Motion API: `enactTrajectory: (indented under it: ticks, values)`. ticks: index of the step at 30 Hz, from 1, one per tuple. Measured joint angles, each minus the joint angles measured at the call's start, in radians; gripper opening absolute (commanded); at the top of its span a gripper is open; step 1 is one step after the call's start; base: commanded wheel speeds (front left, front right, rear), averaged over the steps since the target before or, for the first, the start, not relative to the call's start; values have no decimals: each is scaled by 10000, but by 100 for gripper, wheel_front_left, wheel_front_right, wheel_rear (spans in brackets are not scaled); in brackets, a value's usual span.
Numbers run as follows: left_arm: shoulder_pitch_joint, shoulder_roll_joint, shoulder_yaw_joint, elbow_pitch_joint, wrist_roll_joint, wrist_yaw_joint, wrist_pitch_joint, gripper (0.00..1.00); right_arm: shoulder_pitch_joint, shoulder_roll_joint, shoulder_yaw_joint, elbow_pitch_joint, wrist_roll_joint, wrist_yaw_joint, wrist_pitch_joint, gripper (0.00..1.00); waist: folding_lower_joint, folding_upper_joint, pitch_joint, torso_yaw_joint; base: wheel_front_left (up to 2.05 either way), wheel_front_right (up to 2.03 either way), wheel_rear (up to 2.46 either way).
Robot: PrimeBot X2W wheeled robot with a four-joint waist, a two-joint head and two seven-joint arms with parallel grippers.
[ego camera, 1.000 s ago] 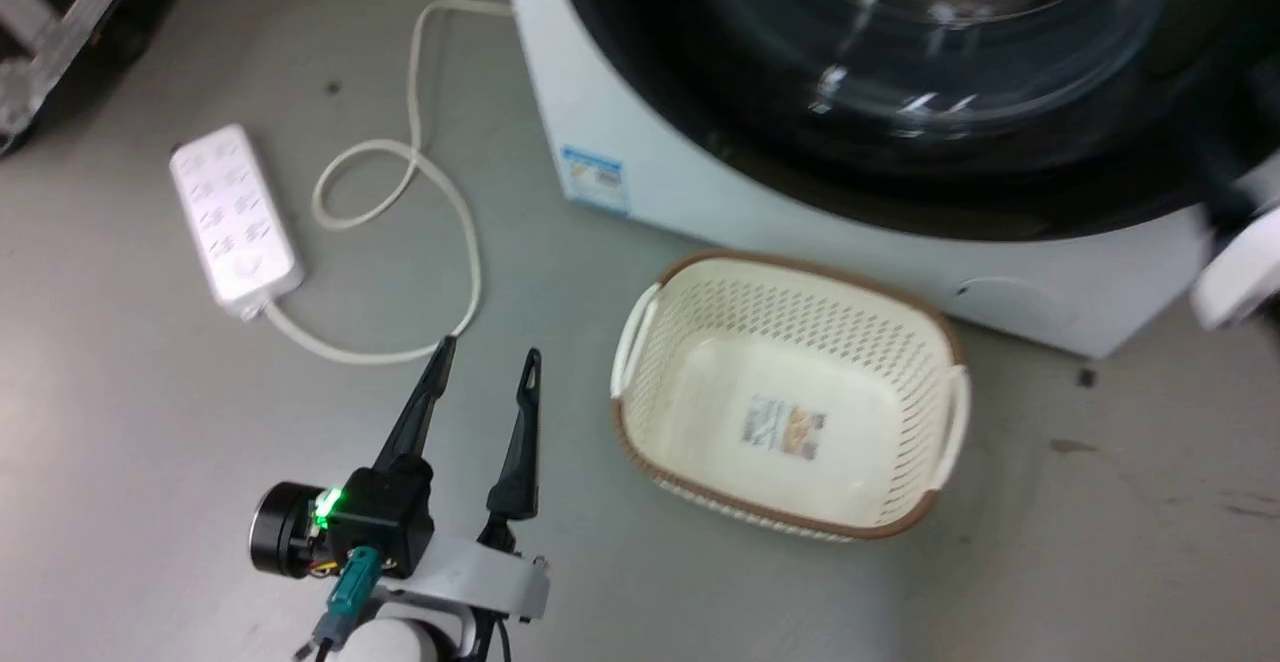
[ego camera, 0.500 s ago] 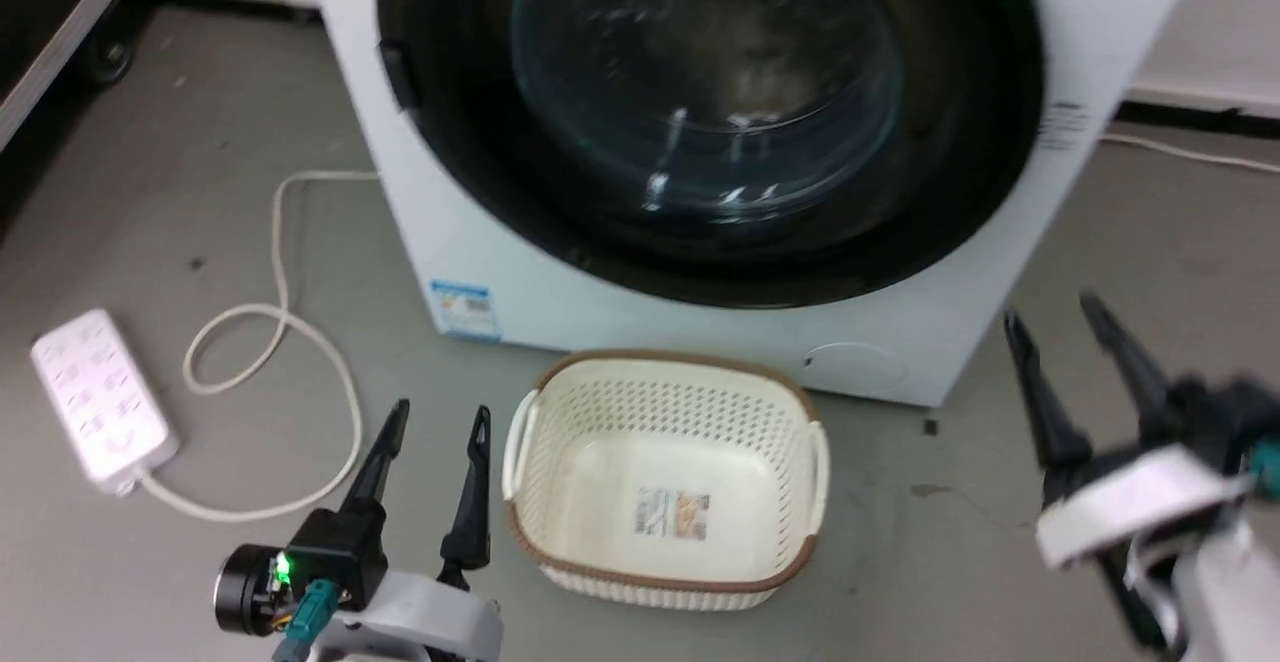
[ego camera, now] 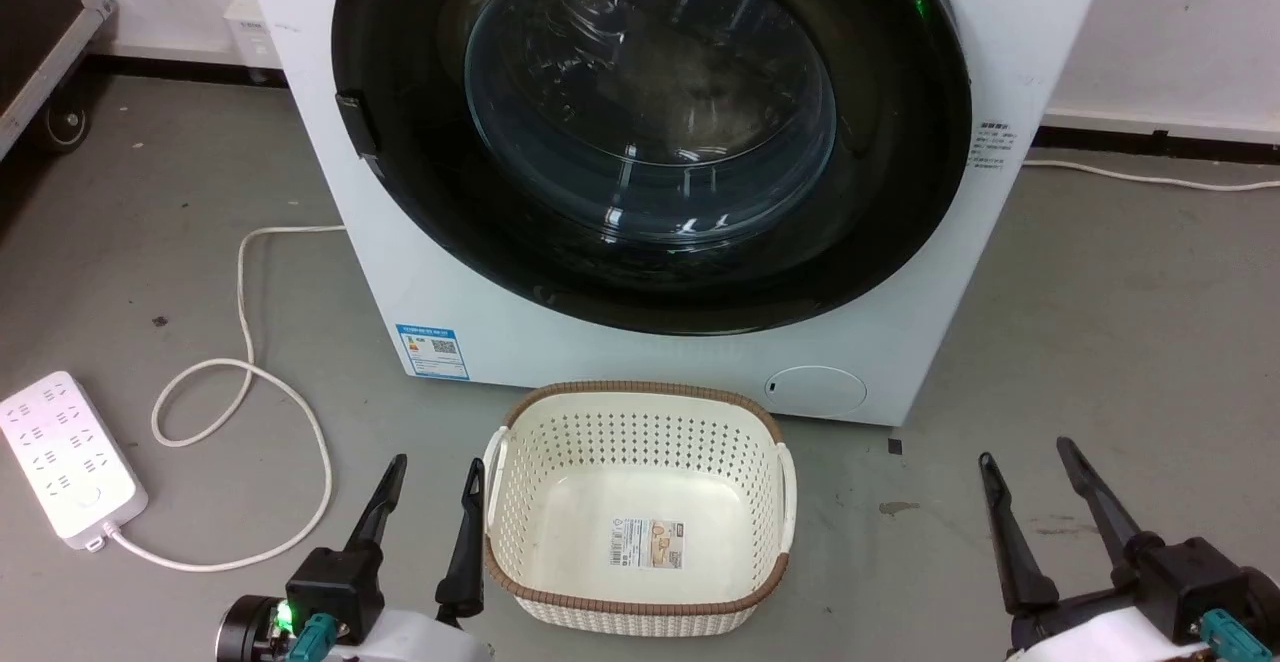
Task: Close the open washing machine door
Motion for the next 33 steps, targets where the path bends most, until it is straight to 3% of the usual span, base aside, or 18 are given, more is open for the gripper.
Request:
enactTrajectory:
  ticks: [2, 3, 33]
  values:
    - [9, -4, -12, 6, 2, -10, 0, 100, 64, 56, -13, 2, -4, 0, 0, 100, 0, 0, -32, 15, 0, 0, 0]
    - [15, -2, -27, 21, 10, -12, 0, 0, 81, 77, -23, 4, -4, 0, 0, 0, 0, 0, -43, 30, 0, 0, 0]
    - [15, -15, 146, -249, 196, 35, 489, 0, 65, 81, 59, -105, -4, 2, 497, 0, 0, 0, -79, 61, 0, 0, 0]
